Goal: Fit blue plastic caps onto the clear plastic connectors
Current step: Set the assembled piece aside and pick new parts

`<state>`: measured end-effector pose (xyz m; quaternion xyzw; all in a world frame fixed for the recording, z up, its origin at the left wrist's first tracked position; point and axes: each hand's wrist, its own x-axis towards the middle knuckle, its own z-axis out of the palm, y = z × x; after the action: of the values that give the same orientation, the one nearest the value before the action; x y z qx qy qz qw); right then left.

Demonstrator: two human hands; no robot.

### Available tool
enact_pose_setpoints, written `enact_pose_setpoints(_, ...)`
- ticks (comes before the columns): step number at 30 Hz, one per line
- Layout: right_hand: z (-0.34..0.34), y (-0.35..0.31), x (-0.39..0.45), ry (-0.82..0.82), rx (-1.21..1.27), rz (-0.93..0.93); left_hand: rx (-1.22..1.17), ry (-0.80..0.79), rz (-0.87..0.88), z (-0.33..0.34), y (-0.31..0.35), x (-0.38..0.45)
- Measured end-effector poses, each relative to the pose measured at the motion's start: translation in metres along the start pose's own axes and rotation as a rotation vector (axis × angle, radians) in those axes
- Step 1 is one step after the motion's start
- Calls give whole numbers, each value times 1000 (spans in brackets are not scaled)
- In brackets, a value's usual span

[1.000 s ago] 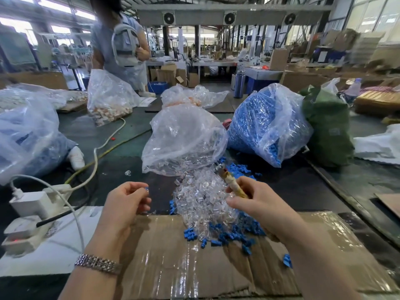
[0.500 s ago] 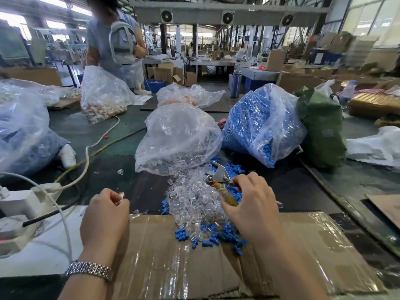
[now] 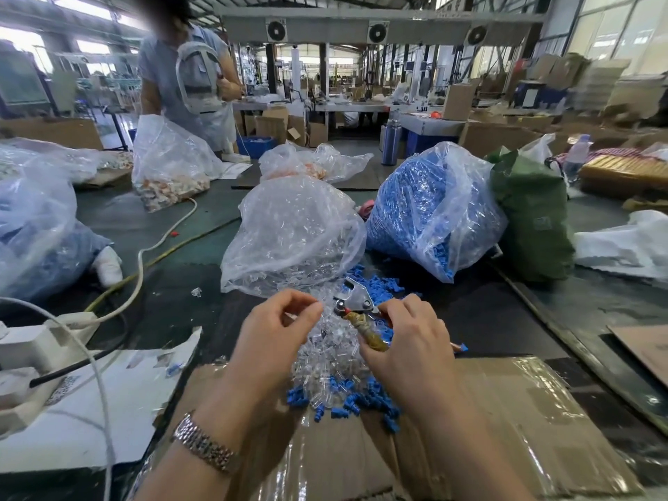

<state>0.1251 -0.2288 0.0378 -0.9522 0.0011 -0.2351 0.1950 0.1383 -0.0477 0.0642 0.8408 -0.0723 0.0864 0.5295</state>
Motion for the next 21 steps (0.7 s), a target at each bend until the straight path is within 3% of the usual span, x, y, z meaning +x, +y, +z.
enact_pose_setpoints(5,-9,8,3,-15,101,89,384,-2,40,-4,-24,4)
enact_pose_setpoints(9,-20,17,8,-156,237,232,596,-135,53,-8,-49,4)
enact_pose_setpoints(14,-27,24,10,-322,109,214,595,-84,91,1,-56,5)
enact_pose_setpoints(21,-4,24,16,-389,-118,168,612,-68,71,3,-54,6)
